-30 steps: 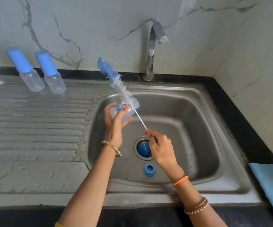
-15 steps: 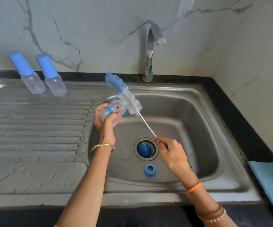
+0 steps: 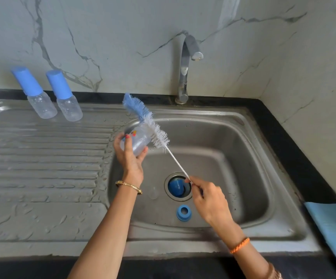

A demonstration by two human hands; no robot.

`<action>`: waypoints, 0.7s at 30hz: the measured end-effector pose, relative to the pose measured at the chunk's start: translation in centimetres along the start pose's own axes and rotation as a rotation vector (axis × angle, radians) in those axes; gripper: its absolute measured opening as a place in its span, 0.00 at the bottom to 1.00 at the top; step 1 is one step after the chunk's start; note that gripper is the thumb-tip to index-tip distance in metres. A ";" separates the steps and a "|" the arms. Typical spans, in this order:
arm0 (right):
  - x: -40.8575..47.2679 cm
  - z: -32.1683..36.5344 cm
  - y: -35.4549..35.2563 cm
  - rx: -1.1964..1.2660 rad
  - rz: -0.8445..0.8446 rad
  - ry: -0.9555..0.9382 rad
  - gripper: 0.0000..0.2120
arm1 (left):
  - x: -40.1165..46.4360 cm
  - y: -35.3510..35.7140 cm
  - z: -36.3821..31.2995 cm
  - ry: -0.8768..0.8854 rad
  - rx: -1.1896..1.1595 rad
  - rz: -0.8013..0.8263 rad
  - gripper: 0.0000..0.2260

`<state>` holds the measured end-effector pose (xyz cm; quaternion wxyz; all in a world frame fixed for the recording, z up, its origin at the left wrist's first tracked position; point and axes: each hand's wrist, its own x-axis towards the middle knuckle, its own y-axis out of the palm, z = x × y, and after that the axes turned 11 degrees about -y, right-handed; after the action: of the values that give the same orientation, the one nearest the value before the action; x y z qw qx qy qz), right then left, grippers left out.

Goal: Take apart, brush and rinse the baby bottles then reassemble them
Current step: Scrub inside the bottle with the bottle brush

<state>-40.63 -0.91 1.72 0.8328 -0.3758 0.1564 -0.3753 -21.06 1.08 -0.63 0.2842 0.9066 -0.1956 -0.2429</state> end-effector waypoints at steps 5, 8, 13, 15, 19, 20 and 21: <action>2.2 0.6 0.1 -0.015 -0.061 0.030 0.16 | 0.0 0.2 0.2 -0.134 0.003 0.125 0.20; 0.7 0.0 0.1 -0.037 -0.011 -0.016 0.16 | 0.6 -0.4 -0.2 -0.178 -0.054 0.096 0.13; -0.2 -0.1 -0.6 -0.027 -0.053 -0.013 0.15 | 0.8 0.0 0.1 -0.207 0.007 0.024 0.15; 0.9 0.3 -0.4 -0.039 -0.073 -0.008 0.16 | 0.7 0.0 0.4 -0.229 0.032 -0.017 0.20; 0.6 0.1 0.3 -0.085 -0.016 -0.023 0.16 | 1.0 -0.9 -0.1 -0.169 0.033 -0.043 0.17; 0.1 -0.2 0.4 -0.084 -0.004 -0.023 0.16 | 1.0 -0.9 -0.2 -0.159 0.023 -0.047 0.14; -0.5 -0.4 0.3 -0.072 0.002 -0.018 0.16 | 1.0 -0.9 -0.2 -0.156 0.015 -0.056 0.13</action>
<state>-41.02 -0.66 1.17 0.8204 -0.4088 0.1628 -0.3651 -19.96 1.35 -1.33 0.2546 0.8921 -0.1935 -0.3194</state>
